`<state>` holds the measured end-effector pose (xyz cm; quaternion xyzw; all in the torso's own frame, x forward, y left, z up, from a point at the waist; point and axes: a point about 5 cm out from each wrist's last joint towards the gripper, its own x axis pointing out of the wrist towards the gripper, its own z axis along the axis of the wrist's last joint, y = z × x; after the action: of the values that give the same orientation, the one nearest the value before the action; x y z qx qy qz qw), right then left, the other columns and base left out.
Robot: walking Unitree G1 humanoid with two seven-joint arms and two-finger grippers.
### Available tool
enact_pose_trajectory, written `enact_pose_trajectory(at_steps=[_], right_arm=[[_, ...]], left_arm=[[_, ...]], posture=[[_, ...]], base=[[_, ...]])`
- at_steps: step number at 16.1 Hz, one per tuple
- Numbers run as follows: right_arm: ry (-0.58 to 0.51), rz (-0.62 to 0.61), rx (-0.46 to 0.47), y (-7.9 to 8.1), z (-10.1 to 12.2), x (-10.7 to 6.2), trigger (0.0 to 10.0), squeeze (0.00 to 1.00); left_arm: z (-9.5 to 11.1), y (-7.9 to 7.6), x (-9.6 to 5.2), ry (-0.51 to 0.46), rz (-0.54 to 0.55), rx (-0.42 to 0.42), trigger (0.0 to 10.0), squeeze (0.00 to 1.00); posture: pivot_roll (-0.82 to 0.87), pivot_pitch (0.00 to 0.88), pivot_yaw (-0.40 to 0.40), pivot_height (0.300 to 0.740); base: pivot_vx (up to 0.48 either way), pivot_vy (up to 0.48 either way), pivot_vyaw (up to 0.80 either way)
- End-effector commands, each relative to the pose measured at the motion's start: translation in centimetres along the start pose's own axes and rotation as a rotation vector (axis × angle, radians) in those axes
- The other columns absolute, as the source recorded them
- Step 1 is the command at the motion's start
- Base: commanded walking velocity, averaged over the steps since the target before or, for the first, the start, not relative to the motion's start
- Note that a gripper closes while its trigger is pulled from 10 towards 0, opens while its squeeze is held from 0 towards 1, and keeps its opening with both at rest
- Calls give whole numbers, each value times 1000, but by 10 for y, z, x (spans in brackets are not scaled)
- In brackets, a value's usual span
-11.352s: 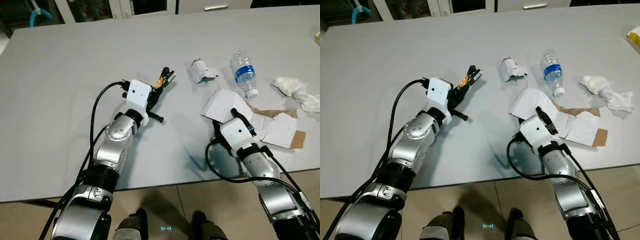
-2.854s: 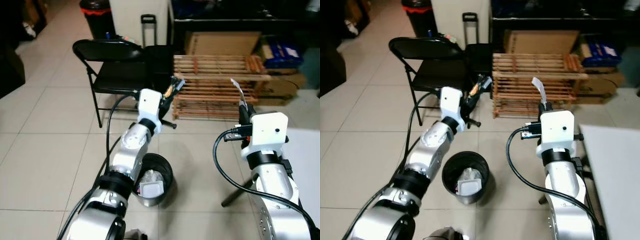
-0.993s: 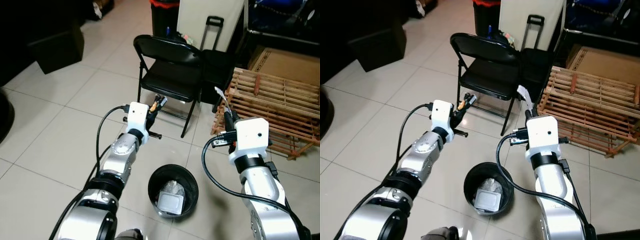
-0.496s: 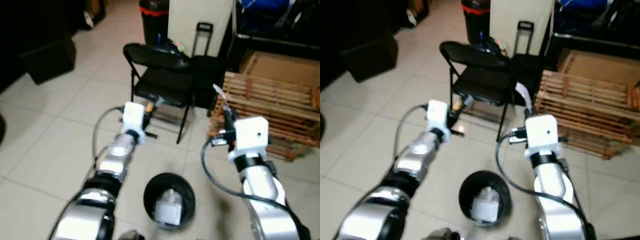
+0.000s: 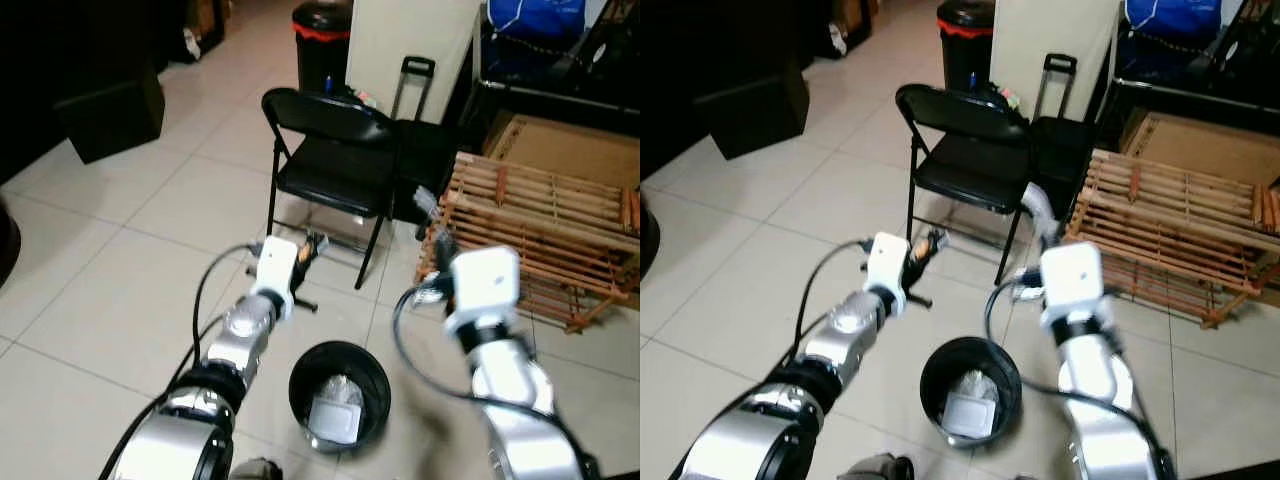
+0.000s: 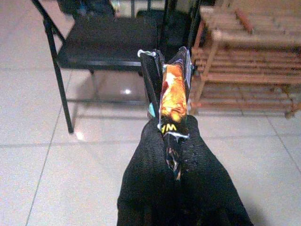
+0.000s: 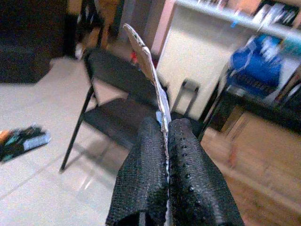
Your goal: Picking trash to rubbish bin
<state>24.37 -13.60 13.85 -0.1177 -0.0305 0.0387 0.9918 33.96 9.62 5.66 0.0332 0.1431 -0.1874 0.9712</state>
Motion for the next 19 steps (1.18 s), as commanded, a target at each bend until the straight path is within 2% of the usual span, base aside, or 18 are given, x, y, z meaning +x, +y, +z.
enact_pose_trajectory(at_steps=[1, 2, 3, 5, 8, 9, 11, 14, 19], right_arm=[[8, 0, 6, 1, -5, -1, 10000, 0], [53, 35, 5, 11, -20, -1, 10000, 0], [68, 50, 1, 16, -24, -1, 10000, 0], [114, 102, 32, 37, -38, -1, 10000, 0], [145, 135, 51, 48, -45, -8, 10000, 0], [154, 145, 60, 52, -47, -15, 10000, 0], [161, 141, 61, 51, -50, -22, 10000, 0], [153, 92, 56, 39, -44, -37, 10000, 0], [131, 46, 45, 27, -32, -50, 10000, 0]], left_arm=[[-7, -4, -1, 22, -7, 21, 10000, 0], [-18, -6, -4, 62, -10, 25, 10000, 0], [-22, -7, -5, 75, -13, 27, 10000, 0], [-41, -5, -14, 130, -17, 70, 10000, 0], [-57, -2, -22, 180, 5, 75, 10000, 0], [-68, -1, -27, 215, 14, 88, 10000, 0], [-79, -3, -33, 254, 8, 97, 10000, 0], [-102, -7, -47, 342, -39, 142, 10000, 0], [-113, -6, -55, 382, -78, 186, 10000, 0]], posture=[[70, 160, -19, 740], [63, 177, -24, 740], [62, 181, -26, 740], [52, 221, -40, 740], [42, 259, -57, 740], [25, 281, -71, 740], [10, 293, -78, 740], [-56, 299, -89, 740], [-103, 291, -100, 740]], base=[[0, 0, 0], [0, 0, 0], [0, 0, 0], [0, 0, 0], [0, 0, 0], [0, 0, 0], [0, 0, 0], [0, 0, 0], [0, 0, 0]])
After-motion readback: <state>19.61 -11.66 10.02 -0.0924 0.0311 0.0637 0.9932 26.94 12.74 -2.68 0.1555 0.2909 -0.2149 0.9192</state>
